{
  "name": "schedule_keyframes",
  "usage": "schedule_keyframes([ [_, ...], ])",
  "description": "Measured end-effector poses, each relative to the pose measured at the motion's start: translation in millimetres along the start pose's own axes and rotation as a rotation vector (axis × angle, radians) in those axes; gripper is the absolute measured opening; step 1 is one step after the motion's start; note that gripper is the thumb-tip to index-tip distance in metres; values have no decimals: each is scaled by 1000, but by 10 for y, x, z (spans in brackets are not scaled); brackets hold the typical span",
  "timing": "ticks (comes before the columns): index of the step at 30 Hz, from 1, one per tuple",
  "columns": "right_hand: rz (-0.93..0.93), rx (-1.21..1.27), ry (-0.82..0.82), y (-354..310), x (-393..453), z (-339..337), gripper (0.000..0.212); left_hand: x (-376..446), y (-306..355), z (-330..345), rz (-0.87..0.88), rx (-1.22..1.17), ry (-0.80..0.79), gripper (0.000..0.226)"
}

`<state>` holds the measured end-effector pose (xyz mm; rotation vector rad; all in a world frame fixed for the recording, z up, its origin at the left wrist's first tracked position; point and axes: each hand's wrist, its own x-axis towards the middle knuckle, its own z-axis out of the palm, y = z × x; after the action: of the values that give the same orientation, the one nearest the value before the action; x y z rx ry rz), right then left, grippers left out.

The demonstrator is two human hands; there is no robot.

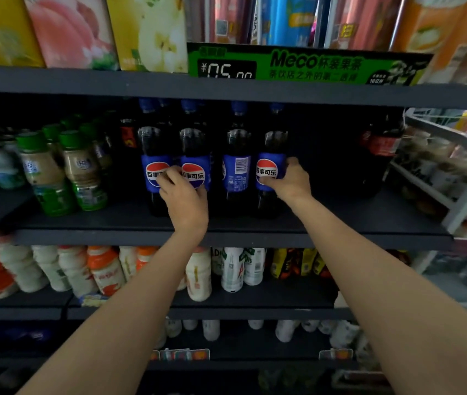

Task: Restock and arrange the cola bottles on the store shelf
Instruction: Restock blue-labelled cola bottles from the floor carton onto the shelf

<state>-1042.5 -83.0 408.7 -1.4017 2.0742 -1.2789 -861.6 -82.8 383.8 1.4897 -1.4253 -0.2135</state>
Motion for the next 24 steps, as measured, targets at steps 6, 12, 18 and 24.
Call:
schedule_keyframes([
  [6,-44,11,34,27,16,119,62,-98,-9,27,252,51,-33,29],
  [12,-99,49,82,120,30,207,55,-256,162,252,542,96,-151,33],
  [18,-91,80,58,93,226,285,53,-248,160,382,693,181,-166,39],
  [24,-59,121,47,77,471,406,56,-156,50,329,773,257,-192,35],
])
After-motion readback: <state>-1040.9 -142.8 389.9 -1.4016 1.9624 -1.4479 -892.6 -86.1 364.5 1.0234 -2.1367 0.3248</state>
